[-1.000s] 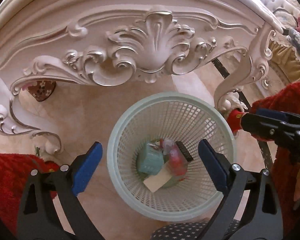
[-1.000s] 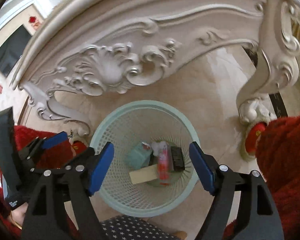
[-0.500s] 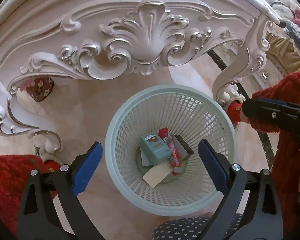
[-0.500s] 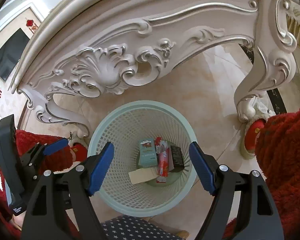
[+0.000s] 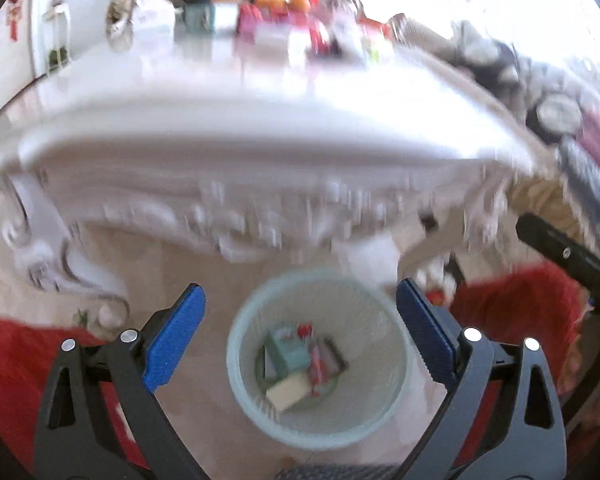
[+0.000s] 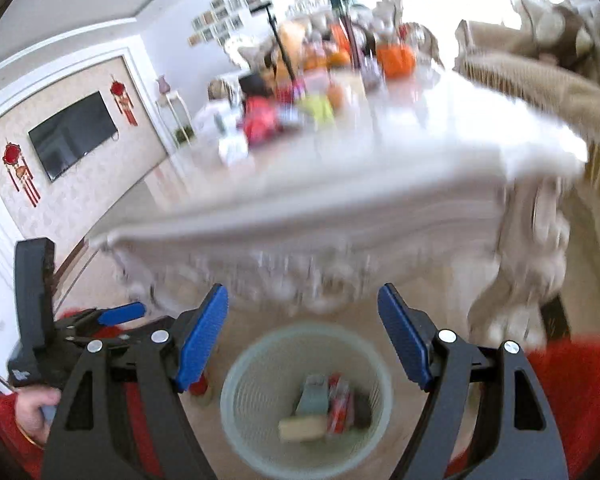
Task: Collect trash
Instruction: 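Grasp the white PISEN charger with the left tool while the right grasps the yellow-green box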
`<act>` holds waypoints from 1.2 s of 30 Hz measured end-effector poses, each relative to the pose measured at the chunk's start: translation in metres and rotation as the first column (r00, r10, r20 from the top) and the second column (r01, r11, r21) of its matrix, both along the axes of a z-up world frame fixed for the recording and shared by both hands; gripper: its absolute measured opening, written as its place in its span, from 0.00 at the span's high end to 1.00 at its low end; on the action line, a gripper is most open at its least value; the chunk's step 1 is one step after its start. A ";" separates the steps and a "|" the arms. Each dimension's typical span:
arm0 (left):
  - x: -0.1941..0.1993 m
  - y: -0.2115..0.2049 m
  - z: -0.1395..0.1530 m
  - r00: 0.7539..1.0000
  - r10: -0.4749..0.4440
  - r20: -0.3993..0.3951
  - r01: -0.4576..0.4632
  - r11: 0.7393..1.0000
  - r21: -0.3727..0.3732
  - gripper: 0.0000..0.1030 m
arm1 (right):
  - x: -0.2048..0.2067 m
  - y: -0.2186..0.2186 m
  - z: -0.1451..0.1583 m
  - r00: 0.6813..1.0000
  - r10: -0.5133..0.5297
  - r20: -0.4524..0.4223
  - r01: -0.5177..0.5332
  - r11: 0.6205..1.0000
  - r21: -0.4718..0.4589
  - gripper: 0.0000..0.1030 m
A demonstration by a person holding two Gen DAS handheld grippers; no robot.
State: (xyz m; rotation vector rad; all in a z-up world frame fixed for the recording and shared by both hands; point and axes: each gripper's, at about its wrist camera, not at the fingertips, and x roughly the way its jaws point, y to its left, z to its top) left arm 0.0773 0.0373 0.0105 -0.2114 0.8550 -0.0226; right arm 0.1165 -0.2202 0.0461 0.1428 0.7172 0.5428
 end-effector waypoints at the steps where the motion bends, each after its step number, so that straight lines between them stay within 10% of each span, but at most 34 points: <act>1: 0.015 0.004 0.017 1.000 0.017 0.017 -0.017 1.000 -0.007 0.09 | 0.011 0.000 0.011 1.000 -0.007 0.024 0.007 1.000 0.002 0.29; 8: 0.109 0.013 0.067 0.981 0.175 0.089 -0.179 0.983 0.040 0.09 | 0.106 0.026 0.046 0.998 -0.012 0.066 0.015 0.999 -0.042 0.29; 19: 0.209 0.019 0.055 0.953 0.301 -0.016 -0.301 0.954 0.015 0.09 | 0.218 0.082 0.043 0.998 0.050 0.037 -0.040 0.975 -0.219 0.29; 27: 0.222 0.022 0.050 0.959 0.281 -0.020 -0.272 0.943 0.190 0.09 | 0.243 0.105 0.027 0.996 0.091 0.004 -0.085 0.944 -0.319 0.29; 36: 0.213 0.056 0.052 0.962 0.261 -0.078 -0.248 0.957 0.151 0.09 | 0.252 0.108 0.019 0.993 0.098 -0.060 -0.112 0.936 -0.334 0.29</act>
